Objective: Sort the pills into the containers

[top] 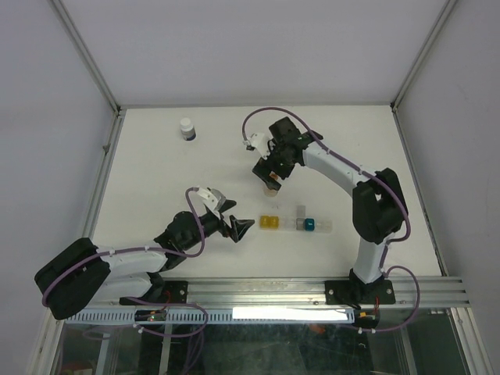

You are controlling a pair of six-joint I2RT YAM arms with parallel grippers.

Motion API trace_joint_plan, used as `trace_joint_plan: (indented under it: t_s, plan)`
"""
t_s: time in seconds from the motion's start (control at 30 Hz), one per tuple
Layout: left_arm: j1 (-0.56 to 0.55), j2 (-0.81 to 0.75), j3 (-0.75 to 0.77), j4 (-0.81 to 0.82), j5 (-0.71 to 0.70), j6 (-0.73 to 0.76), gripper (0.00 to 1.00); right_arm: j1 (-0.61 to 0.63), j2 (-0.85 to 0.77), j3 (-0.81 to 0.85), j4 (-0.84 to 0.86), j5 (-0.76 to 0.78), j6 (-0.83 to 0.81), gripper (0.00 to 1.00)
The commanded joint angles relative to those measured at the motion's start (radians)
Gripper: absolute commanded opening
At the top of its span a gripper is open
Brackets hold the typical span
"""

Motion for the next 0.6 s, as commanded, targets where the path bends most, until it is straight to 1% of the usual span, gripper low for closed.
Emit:
trace_joint_plan:
  t_s: [0.0, 0.07, 0.2, 0.27, 0.37, 0.57]
  plan:
    - [0.005, -0.037, -0.021, 0.095, 0.018, -0.01, 0.99, 0.012, 0.013, 0.078, -0.033, 0.028, 0.033, 0.89]
    - [0.005, -0.041, -0.024, 0.093, 0.016, -0.009, 0.99, 0.014, 0.024, 0.086, -0.04, 0.019, 0.041, 0.84]
    - [0.005, -0.046, -0.03, 0.093, 0.019, -0.009, 0.99, 0.017, 0.029, 0.094, -0.042, -0.013, 0.05, 0.79]
    - [0.005, -0.045, -0.03, 0.094, 0.019, -0.009, 0.99, 0.016, 0.037, 0.104, -0.051, -0.025, 0.056, 0.73]
    - [0.005, -0.049, -0.03, 0.093, 0.024, -0.011, 0.99, 0.016, 0.053, 0.119, -0.061, -0.021, 0.063, 0.59]
    - [0.005, -0.057, -0.03, 0.09, 0.041, -0.01, 0.99, 0.016, 0.057, 0.128, -0.072, -0.026, 0.061, 0.39]
